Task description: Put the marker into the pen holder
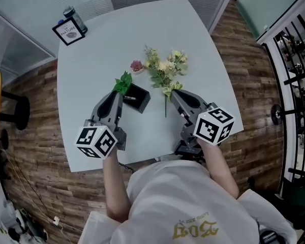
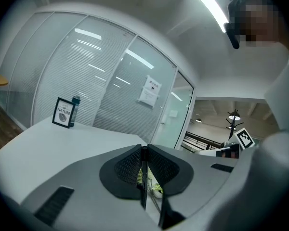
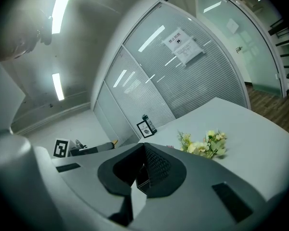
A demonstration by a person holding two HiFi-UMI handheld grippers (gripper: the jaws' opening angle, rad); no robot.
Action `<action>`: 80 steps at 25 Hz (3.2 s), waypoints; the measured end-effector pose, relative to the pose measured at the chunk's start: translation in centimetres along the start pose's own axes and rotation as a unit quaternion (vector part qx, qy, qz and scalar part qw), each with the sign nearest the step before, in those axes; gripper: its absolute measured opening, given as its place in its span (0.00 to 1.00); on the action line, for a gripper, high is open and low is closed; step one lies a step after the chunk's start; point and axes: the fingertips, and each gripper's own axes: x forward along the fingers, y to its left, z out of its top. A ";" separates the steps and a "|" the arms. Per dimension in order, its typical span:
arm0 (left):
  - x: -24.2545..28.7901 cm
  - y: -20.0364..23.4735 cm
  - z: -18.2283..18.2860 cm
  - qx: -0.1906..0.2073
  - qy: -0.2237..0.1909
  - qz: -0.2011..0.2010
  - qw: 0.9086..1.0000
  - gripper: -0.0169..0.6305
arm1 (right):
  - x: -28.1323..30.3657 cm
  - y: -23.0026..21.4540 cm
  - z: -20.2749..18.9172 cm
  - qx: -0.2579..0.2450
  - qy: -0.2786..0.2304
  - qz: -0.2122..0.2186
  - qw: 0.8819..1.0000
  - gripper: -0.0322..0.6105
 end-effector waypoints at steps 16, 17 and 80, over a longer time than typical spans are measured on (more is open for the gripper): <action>3.5 3.1 -2.9 -0.010 0.046 0.013 0.999 0.09 | 3.8 -3.3 -1.2 0.020 0.038 -0.013 0.999 0.08; 3.7 3.2 -3.1 -0.007 0.050 0.014 0.999 0.09 | 3.9 -3.5 -1.3 0.020 0.041 -0.014 0.999 0.08; 9.7 5.1 -11.0 0.169 0.222 0.111 0.954 0.10 | 6.2 -8.3 -5.1 0.062 0.089 -0.037 0.993 0.08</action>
